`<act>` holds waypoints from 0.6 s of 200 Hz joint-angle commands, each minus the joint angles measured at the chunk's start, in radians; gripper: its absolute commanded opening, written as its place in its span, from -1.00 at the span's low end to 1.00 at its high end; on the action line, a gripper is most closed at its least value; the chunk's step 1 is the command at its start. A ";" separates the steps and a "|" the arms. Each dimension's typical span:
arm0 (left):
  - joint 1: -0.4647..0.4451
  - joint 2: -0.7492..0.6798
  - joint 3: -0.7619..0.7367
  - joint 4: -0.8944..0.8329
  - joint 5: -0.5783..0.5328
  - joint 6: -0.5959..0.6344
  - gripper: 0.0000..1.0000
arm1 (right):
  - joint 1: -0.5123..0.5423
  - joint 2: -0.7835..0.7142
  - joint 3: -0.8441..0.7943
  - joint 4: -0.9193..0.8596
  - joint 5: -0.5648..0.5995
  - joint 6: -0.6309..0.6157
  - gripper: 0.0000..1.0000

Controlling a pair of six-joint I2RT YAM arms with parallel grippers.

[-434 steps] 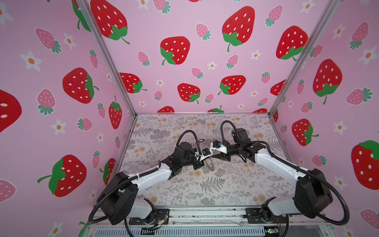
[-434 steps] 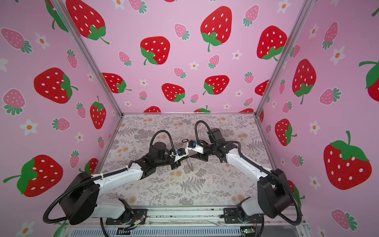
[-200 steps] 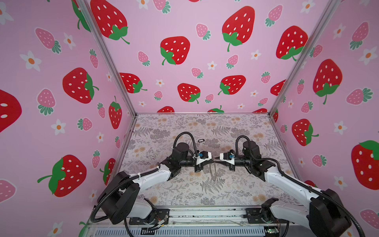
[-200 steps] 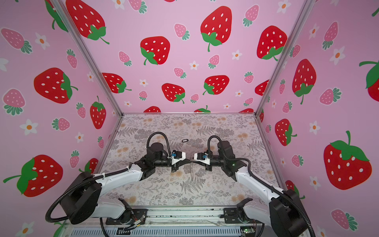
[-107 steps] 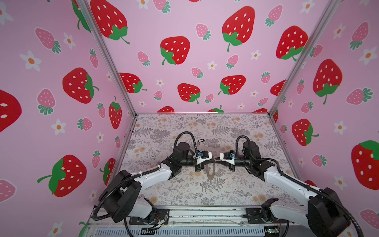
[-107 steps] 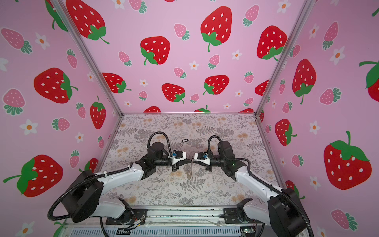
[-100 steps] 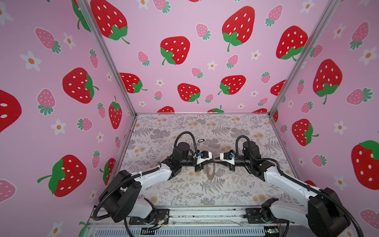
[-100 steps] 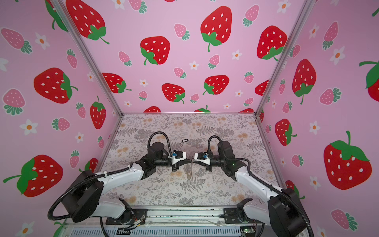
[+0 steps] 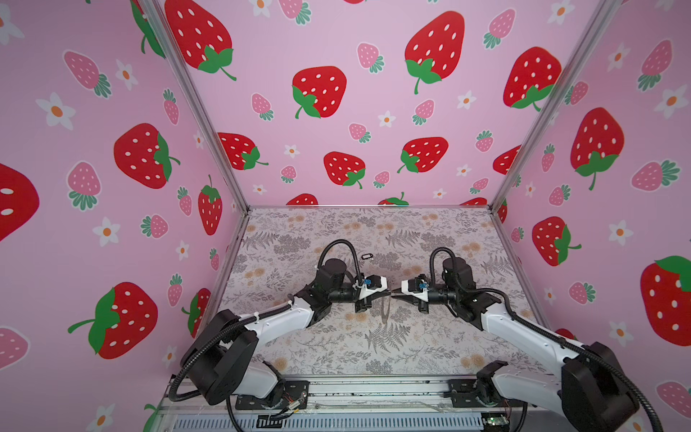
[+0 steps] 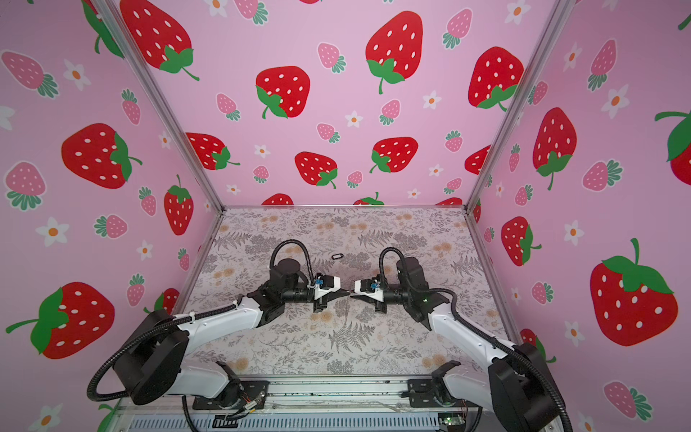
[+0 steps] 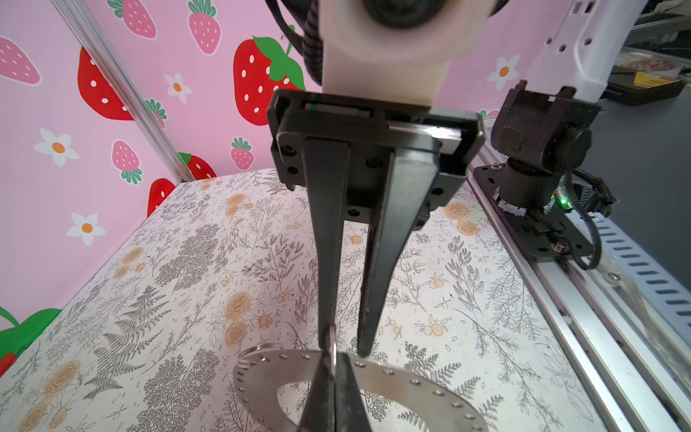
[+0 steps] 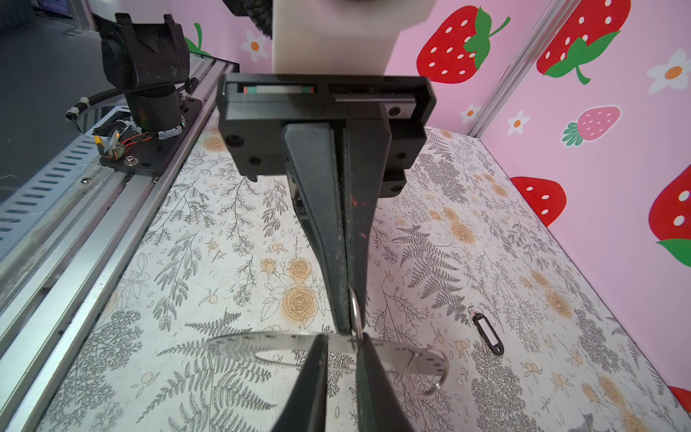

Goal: Put the keys on the keyring
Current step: 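Hold the plate level between both grippers at the split ring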

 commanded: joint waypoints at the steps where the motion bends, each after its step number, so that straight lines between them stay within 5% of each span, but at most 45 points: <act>1: -0.012 0.008 0.054 0.009 0.021 0.027 -1.00 | 0.012 -0.018 0.006 0.022 -0.048 -0.006 -0.68; 83: -0.018 0.016 0.066 -0.031 0.028 0.044 -1.00 | 0.012 0.003 0.020 0.009 -0.046 0.011 -1.00; 103: -0.031 -0.001 0.080 -0.097 -0.044 0.078 -0.45 | 0.012 0.007 0.035 -0.030 -0.023 0.013 -1.00; 120: -0.042 -0.039 0.070 -0.119 -0.145 0.113 -0.33 | 0.013 0.019 0.072 -0.110 0.003 0.008 -1.00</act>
